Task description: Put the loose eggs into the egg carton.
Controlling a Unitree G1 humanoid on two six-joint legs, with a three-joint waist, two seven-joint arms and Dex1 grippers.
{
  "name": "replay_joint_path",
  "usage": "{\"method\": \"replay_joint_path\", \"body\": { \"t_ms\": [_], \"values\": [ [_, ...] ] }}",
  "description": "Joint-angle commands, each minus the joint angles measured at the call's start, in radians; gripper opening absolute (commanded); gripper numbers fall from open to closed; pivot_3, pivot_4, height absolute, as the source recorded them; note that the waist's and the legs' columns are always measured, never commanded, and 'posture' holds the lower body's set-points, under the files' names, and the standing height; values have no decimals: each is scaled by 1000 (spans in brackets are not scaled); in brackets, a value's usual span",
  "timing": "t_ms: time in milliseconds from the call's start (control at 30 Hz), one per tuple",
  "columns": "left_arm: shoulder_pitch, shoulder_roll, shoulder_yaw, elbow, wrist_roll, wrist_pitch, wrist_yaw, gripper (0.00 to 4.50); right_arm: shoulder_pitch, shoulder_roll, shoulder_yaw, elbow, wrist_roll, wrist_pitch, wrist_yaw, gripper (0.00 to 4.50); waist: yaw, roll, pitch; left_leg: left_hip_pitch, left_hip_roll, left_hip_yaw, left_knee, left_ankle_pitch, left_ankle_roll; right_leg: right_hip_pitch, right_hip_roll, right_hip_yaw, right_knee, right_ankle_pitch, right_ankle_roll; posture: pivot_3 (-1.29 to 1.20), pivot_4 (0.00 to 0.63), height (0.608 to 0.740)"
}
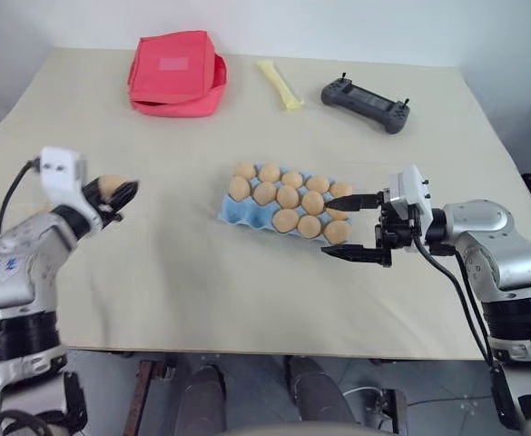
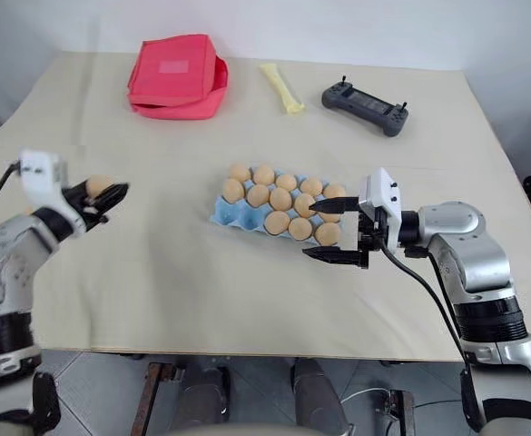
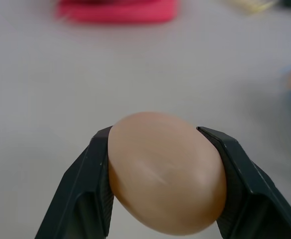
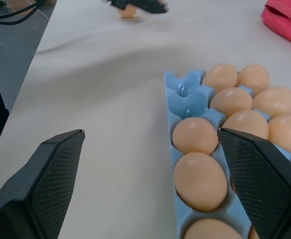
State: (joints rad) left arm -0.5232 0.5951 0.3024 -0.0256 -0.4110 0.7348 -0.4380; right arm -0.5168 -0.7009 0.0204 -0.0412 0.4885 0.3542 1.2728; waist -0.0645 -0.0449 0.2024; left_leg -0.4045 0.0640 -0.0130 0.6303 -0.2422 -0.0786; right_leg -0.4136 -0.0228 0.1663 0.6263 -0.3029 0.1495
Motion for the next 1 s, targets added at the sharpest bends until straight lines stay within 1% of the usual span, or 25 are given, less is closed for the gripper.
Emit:
{"method": "replay_joint_path", "body": {
  "t_ms": [33,200,367,600,733,800,833,967,1000],
  "values": [
    [-61,-36,-100,-30,-27,-13,-75,2133,21,-23,-54,-51,27,5,-15,4500,5,0,0,0,0,0,0,0,0,0,0,0,0,0,0,0,150,740],
    [-142,-104,-247,47,-12,-42,-193,2133,66,-30,-79,-93,33,7,-44,4500,4,0,0,0,0,0,-1,0,0,0,1,0,0,0,0,0,150,740],
    [-190,-140,-345,110,3,-58,-280,2133,127,-45,-115,-152,45,19,-82,4500,7,0,0,0,0,0,0,0,0,0,1,0,1,0,0,0,150,740],
    [-235,-174,-399,174,26,-93,-348,2133,224,-60,-179,-236,68,41,-141,4500,10,0,0,0,0,-1,0,0,0,0,1,1,1,0,0,0,150,740],
    [-251,-193,-408,217,48,-123,-359,2133,251,-67,-200,-258,75,44,-161,4500,8,0,0,0,0,0,1,0,1,0,1,1,1,0,0,0,150,740],
    [-263,-201,-409,243,60,-142,-365,2860,258,-71,-207,-265,79,45,-167,4500,8,0,0,0,0,0,0,0,1,0,1,1,1,0,0,0,150,740],
    [-268,-205,-409,253,64,-147,-368,3099,261,-73,-209,-266,81,46,-170,4500,8,0,0,0,0,0,1,1,1,0,1,1,1,0,0,0,150,740],
    [-284,-219,-405,287,76,-176,-379,4354,265,-80,-209,-268,84,43,-174,4500,9,0,0,0,0,0,1,1,1,0,1,1,1,0,0,0,150,740],
    [-285,-220,-404,291,77,-178,-381,4472,264,-80,-208,-267,85,43,-175,4500,9,0,0,0,0,0,0,1,1,0,1,1,1,0,0,0,150,740]
  ]
}}
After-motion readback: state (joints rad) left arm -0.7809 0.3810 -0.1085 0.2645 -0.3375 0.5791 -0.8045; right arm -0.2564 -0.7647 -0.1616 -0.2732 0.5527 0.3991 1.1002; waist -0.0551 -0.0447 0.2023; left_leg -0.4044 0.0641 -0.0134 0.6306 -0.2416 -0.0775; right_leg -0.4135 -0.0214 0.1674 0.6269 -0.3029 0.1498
